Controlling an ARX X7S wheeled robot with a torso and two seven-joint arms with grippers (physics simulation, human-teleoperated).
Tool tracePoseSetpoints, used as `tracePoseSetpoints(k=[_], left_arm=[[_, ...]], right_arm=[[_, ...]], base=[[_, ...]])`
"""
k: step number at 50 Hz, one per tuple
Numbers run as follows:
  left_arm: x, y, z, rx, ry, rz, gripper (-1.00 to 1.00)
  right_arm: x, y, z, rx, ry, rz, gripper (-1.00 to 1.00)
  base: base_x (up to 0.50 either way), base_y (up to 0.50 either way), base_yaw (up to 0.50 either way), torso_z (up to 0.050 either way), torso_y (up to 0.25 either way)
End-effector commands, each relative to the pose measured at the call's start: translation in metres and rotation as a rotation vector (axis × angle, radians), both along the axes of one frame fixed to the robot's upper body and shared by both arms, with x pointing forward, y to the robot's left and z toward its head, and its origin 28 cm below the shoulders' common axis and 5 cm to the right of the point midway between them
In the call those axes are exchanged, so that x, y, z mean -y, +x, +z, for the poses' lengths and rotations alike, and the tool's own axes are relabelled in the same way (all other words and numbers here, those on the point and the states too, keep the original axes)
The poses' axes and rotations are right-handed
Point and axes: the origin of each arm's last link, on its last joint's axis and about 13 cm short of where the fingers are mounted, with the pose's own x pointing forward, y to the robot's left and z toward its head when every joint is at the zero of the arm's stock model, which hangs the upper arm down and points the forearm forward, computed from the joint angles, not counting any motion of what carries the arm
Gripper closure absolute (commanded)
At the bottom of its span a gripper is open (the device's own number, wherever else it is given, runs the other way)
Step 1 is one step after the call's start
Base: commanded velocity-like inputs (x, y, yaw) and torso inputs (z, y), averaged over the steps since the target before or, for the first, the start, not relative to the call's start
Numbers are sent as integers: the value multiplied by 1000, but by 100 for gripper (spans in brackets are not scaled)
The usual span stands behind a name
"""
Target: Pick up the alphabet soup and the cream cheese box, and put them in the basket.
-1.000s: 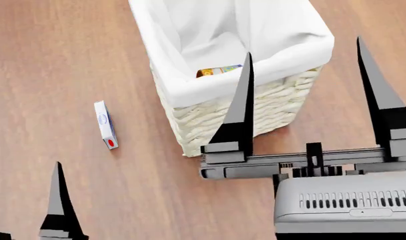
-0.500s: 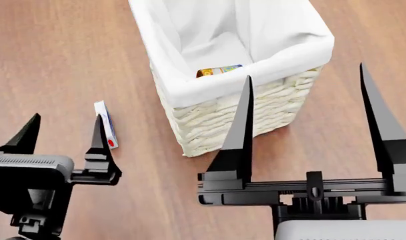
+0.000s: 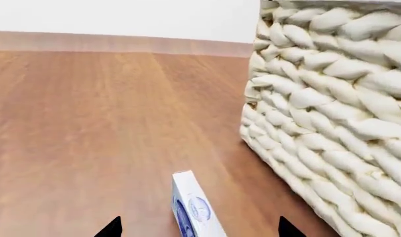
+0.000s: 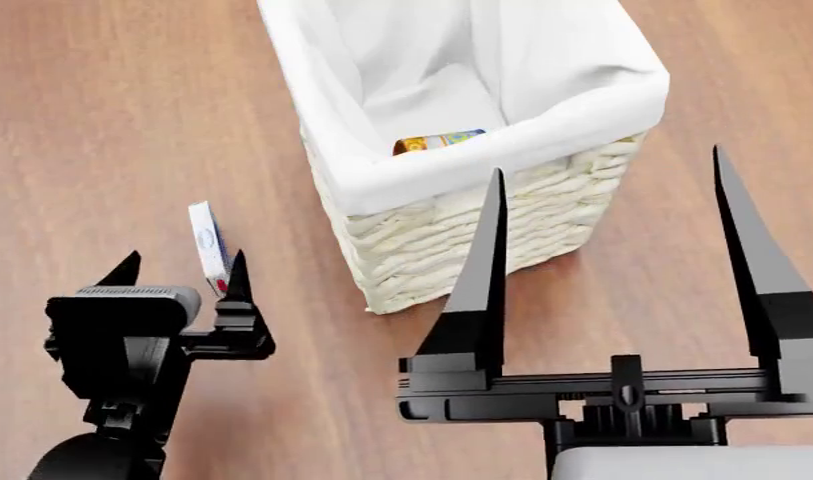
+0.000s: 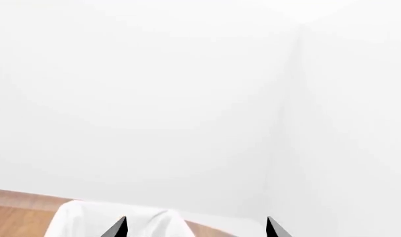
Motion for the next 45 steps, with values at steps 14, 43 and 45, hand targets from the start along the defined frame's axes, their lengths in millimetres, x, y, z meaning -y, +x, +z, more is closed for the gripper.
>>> tracePoseSetpoints(k=[14,43,45], left_arm=[[1,8,-14,-61,4,1,-100],[0,5,-16,-70,4,5,100],[0,5,-15,-68,4,7,100]], right_arm=[[0,0,-7,-10,-2,-3,-100],[0,-3,-4,-14,-2,-4,-100],[0,-3,-4,-12,-2,-5,-100]], base=[[0,0,0,0,0],[0,0,0,0,0],[0,0,0,0,0]])
